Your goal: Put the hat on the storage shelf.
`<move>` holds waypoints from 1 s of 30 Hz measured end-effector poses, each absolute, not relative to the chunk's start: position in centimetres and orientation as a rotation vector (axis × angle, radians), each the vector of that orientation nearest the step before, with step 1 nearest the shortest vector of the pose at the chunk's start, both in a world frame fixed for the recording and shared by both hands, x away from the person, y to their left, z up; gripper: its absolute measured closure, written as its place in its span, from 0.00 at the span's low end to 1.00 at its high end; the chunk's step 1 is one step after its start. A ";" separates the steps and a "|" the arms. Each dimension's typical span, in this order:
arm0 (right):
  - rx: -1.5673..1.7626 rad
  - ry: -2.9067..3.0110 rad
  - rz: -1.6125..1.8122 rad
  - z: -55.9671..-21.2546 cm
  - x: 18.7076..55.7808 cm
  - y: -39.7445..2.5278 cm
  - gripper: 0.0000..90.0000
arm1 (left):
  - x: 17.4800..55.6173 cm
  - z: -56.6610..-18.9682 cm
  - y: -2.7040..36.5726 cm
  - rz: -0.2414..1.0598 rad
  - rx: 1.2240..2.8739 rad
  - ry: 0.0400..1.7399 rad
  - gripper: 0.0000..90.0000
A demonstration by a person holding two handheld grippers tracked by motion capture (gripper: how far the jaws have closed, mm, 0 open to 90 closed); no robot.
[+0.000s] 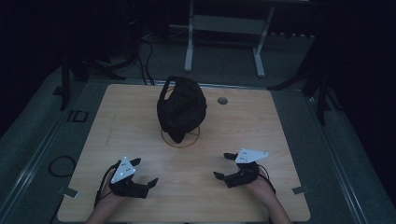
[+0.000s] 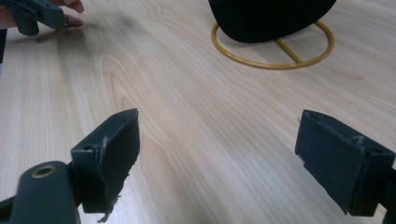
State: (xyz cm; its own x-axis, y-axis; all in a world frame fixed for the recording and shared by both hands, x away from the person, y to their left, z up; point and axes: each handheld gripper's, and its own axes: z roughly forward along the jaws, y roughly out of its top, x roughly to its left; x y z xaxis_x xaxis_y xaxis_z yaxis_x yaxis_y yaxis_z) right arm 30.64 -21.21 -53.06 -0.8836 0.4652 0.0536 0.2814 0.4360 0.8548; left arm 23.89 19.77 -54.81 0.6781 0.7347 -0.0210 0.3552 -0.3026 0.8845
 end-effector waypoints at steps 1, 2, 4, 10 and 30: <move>0.654 2.498 1.426 -53.1 30.6 -21.3 0.15 | 23.9 -54.8 19.8 0.487 1.912 0.850 0.02; 0.654 2.498 1.426 -53.1 30.6 -21.3 0.15 | 23.9 -54.8 19.8 0.487 1.912 0.850 0.02; 0.656 2.507 1.404 -53.4 30.3 -21.8 0.15 | 23.9 -54.8 19.8 0.489 1.916 0.852 0.02; 0.673 2.500 1.390 -53.6 29.9 -22.6 0.15 | 23.9 -54.8 19.9 0.488 1.912 0.855 0.02; 0.714 2.459 1.378 -54.3 28.7 -25.6 0.16 | 23.9 -55.0 19.8 0.486 1.920 0.852 0.02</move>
